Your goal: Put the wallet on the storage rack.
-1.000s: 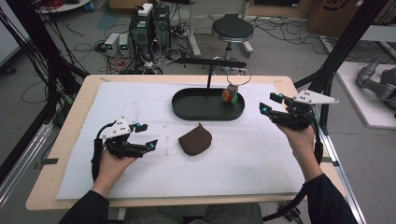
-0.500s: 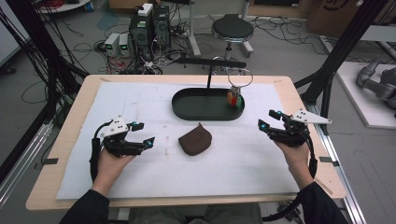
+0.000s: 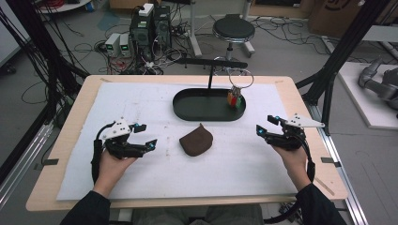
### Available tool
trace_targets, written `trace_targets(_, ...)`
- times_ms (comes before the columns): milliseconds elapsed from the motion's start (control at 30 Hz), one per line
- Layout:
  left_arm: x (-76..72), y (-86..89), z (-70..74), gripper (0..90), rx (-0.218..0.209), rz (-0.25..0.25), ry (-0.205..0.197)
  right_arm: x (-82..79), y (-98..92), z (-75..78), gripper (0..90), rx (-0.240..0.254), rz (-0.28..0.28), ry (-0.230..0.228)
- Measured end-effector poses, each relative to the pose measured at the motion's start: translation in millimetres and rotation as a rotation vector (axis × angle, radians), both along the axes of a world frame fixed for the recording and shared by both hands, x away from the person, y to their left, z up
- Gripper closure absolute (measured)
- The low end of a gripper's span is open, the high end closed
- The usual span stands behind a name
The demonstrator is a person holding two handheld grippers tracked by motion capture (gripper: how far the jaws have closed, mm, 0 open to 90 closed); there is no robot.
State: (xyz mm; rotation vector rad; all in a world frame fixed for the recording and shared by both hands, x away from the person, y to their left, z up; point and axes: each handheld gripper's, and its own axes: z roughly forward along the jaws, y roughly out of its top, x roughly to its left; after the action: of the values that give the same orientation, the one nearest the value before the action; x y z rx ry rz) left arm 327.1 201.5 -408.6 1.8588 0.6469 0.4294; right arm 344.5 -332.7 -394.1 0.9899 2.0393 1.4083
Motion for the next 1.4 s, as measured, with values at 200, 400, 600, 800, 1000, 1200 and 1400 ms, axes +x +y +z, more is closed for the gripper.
trace_targets(200,1.7,0.2,-0.6,26.0,-0.01,0.0,0.0,-0.1,-2.5,-2.5,32.4,-0.008,-0.013,-0.006)
trace_targets(400,1.0,-1.9,-0.6,26.0,-0.022,0.008,-0.005,1.0,-8.5,-7.9,32.4,-0.009,-0.031,0.008)
trace_targets(600,-0.9,-15.1,-1.2,26.0,-0.018,-0.003,-0.006,0.3,-10.0,-8.5,32.4,-0.009,-0.03,0.001)
trace_targets(800,1.6,-36.3,-5.3,26.0,0.007,-0.022,0.014,1.1,-12.2,-9.8,32.4,-0.005,-0.027,0.013)
trace_targets(1000,3.3,-54.1,-10.0,26.0,0.027,-0.052,0.021,1.4,-13.6,-9.8,32.4,-0.001,-0.032,0.013)
trace_targets(1200,0.9,-74.7,-14.3,26.6,0.042,-0.112,0.02,1.6,-12.2,-10.3,32.4,-0.006,-0.029,0.019)
trace_targets(1400,-0.2,-87.3,-19.8,33.5,0.067,-0.143,0.017,2.1,-11.8,-10.7,32.4,-0.007,-0.026,0.021)
